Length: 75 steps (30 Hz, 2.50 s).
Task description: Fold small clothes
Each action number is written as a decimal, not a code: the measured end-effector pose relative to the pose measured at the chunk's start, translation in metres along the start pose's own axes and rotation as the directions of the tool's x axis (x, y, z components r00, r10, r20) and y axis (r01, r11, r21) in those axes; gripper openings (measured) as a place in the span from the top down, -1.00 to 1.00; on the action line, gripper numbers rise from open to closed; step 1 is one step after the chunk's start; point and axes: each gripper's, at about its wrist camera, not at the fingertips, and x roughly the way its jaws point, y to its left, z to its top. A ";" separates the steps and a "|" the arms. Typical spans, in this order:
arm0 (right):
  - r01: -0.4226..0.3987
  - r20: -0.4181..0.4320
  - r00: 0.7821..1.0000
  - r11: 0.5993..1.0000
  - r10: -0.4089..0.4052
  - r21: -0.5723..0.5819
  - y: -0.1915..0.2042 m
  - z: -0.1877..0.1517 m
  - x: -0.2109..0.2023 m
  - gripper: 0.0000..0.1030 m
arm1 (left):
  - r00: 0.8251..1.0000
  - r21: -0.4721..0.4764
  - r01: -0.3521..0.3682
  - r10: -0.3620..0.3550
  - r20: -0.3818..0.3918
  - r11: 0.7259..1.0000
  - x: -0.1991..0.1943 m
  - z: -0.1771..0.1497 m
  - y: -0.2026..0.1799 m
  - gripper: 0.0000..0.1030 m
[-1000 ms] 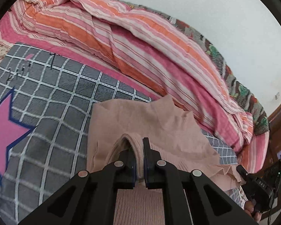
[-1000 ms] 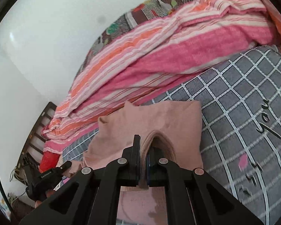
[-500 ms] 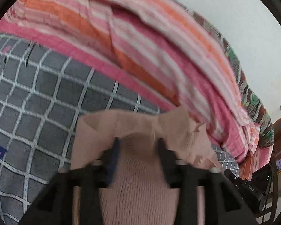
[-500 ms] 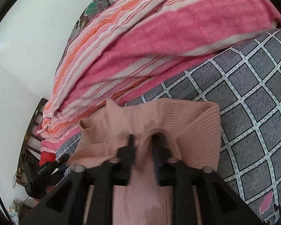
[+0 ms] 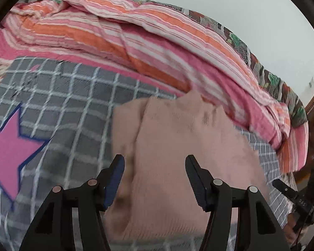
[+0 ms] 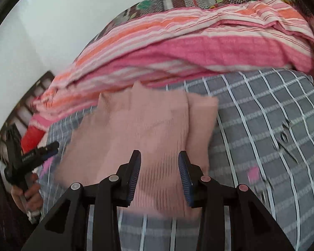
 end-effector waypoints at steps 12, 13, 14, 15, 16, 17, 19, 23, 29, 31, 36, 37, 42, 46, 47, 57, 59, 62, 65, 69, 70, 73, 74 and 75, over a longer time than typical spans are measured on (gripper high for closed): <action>-0.076 -0.093 0.992 0.993 0.085 0.095 -0.008 -0.083 -0.016 0.02 | 0.971 -0.127 0.209 -0.221 -0.091 0.970 -0.021 -0.086 0.034 -0.27; -0.093 -0.102 0.989 0.988 0.106 0.120 -0.008 -0.086 -0.007 0.01 | 0.966 -0.154 0.234 -0.248 -0.079 0.960 -0.018 -0.087 0.035 -0.28; -0.086 -0.098 0.990 0.987 0.100 0.134 -0.008 -0.087 -0.003 0.01 | 0.959 -0.177 0.262 -0.276 -0.062 0.949 -0.014 -0.086 0.035 -0.29; -0.083 -0.087 0.992 0.986 0.096 0.145 -0.007 -0.088 0.001 0.01 | 0.954 -0.191 0.280 -0.295 -0.052 0.941 -0.011 -0.085 0.035 -0.35; -0.084 -0.067 0.993 0.983 0.096 0.160 -0.007 -0.087 0.005 0.01 | 0.951 -0.204 0.290 -0.305 -0.047 0.935 -0.006 -0.082 0.035 -0.35; -0.083 -0.057 0.994 0.981 0.095 0.177 -0.008 -0.085 0.009 0.00 | 0.950 -0.217 0.294 -0.310 -0.045 0.931 -0.001 -0.080 0.034 -0.35; -0.092 -0.034 0.994 0.967 0.103 0.238 -0.012 -0.080 0.017 0.00 | 0.952 -0.248 0.288 -0.305 -0.035 0.925 0.011 -0.073 0.032 -0.35; -0.118 -0.003 0.992 0.937 0.126 0.328 -0.024 -0.066 0.029 0.00 | 0.957 -0.278 0.278 -0.289 0.001 0.920 0.026 -0.060 0.027 -0.34; -0.122 0.014 0.992 0.914 0.126 0.388 -0.038 -0.047 0.042 0.01 | 0.969 -0.261 0.239 -0.247 0.001 0.935 0.044 -0.044 0.020 -0.32; -0.110 0.017 0.994 0.911 0.112 0.398 -0.039 -0.040 0.048 0.01 | 0.973 -0.248 0.222 -0.230 0.001 0.943 0.048 -0.040 0.017 -0.31; -0.078 0.013 0.997 0.893 0.081 0.443 -0.045 -0.028 0.063 0.61 | 0.987 -0.295 0.142 -0.156 -0.025 0.945 0.057 -0.033 0.022 0.38; -0.080 0.010 0.996 0.896 0.084 0.437 -0.046 -0.027 0.064 0.63 | 0.984 -0.305 0.159 -0.177 -0.034 0.939 0.059 -0.033 0.024 0.59; -0.087 0.027 0.996 0.926 0.083 0.366 -0.034 -0.026 0.046 0.69 | 0.979 -0.285 0.195 -0.205 -0.004 0.939 0.042 -0.037 0.026 0.66; -0.079 0.030 0.997 0.943 0.073 0.323 -0.020 -0.038 0.019 0.69 | 0.982 -0.249 0.181 -0.188 -0.001 0.951 0.018 -0.051 0.018 0.66; -0.079 0.028 0.997 0.946 0.074 0.315 -0.018 -0.043 0.013 0.69 | 0.982 -0.243 0.182 -0.189 -0.005 0.953 0.012 -0.056 0.018 0.66; -0.094 -0.005 0.995 0.961 0.099 0.261 -0.014 -0.122 -0.058 0.69 | 0.977 -0.213 0.205 -0.214 -0.020 0.955 -0.065 -0.139 0.019 0.66; -0.101 -0.002 0.994 0.961 0.105 0.256 -0.014 -0.136 -0.072 0.69 | 0.977 -0.201 0.208 -0.215 -0.012 0.957 -0.077 -0.153 0.018 0.65; -0.085 0.001 0.996 0.963 0.088 0.254 -0.014 -0.152 -0.079 0.62 | 0.981 -0.163 0.187 -0.193 -0.024 0.969 -0.084 -0.166 0.015 0.62; -0.033 -0.046 0.998 0.976 0.044 0.215 -0.015 -0.159 -0.077 0.40 | 0.982 -0.174 0.165 -0.178 -0.064 0.971 -0.083 -0.167 0.020 0.46; 0.020 -0.022 1.000 0.989 -0.017 0.149 -0.016 -0.159 -0.098 0.26 | 0.987 -0.164 0.134 -0.148 -0.071 0.977 -0.098 -0.170 0.037 0.24; 0.039 -0.013 0.999 0.990 -0.038 0.134 -0.016 -0.158 -0.102 0.24 | 0.991 -0.153 0.108 -0.118 -0.058 0.982 -0.103 -0.170 0.040 0.21; 0.109 0.039 0.993 0.991 -0.113 0.083 -0.013 -0.149 -0.117 0.24 | 0.999 -0.119 0.038 -0.037 0.006 0.992 -0.123 -0.165 0.051 0.18; 0.124 0.061 0.990 0.990 -0.129 0.068 -0.011 -0.144 -0.121 0.24 | 1.000 -0.115 0.030 -0.029 0.012 0.993 -0.125 -0.161 0.054 0.18; 0.128 0.080 0.988 0.990 -0.132 0.057 -0.009 -0.138 -0.124 0.24 | 0.999 -0.111 0.032 -0.030 0.015 0.993 -0.127 -0.155 0.056 0.18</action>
